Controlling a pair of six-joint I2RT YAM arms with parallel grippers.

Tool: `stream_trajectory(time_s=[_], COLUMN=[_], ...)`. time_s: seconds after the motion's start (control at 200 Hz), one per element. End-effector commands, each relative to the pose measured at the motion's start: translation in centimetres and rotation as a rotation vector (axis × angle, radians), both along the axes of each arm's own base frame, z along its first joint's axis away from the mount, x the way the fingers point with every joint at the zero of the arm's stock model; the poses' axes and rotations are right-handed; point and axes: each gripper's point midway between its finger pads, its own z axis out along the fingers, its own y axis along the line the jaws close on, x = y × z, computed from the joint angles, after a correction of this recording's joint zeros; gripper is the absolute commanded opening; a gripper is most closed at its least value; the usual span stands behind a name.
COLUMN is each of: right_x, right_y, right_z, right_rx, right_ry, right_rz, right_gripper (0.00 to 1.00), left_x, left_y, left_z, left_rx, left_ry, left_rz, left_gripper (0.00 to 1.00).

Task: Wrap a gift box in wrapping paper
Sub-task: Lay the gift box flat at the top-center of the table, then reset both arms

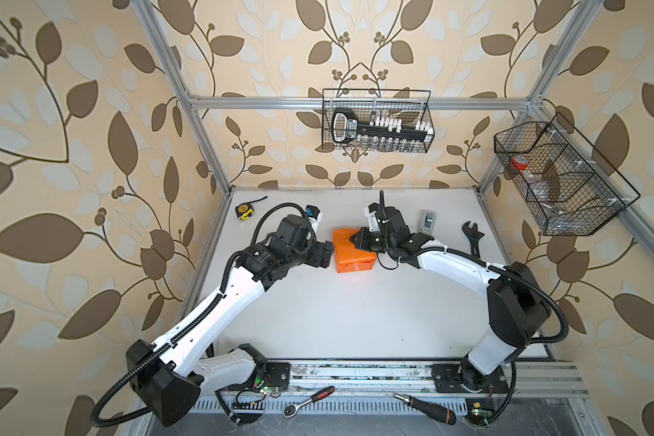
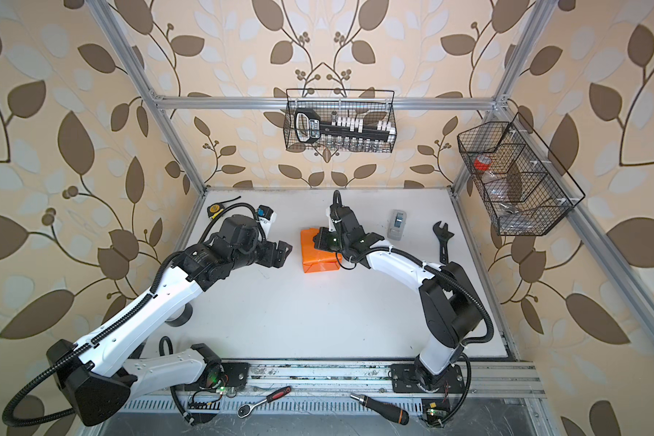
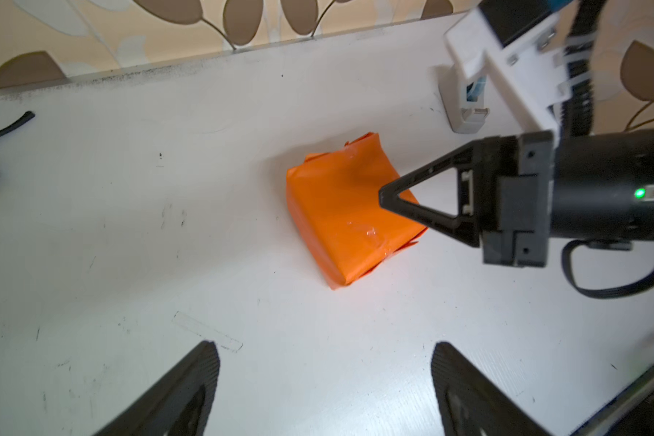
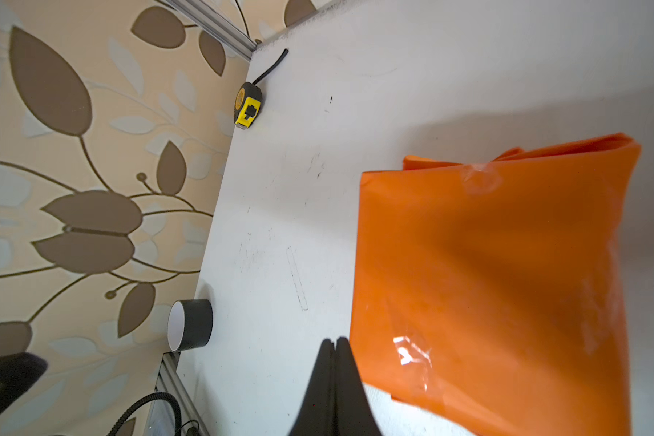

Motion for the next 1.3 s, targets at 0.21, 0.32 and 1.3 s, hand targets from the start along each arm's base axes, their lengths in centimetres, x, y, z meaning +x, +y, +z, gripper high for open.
stream_trajectory(time_s=[0.21,0.32,1.3], right_x=[-1.2,-3.0,-4.7], right_y=[-15.7,-22.7,-33.1], right_z=[7.2,10.1,-5.2], right_rx=[-0.307,-0.416,-0.709], right_ry=[-0.218,-0.346,-0.635], right_rz=[-0.281,-0.485,-0.684], right_gripper=[0.18,0.33,0.97], left_x=[-0.4,-0.4,7.5], left_y=[2.9,2.6,18.3], left_z=[9.1,10.9,-14.6], left_rx=[-0.039,0.006,0.052], left_ry=[-0.292,-0.293,-0.337], left_rz=[0.069,0.021,0.513], left_gripper=[0.99,0.99,0.99])
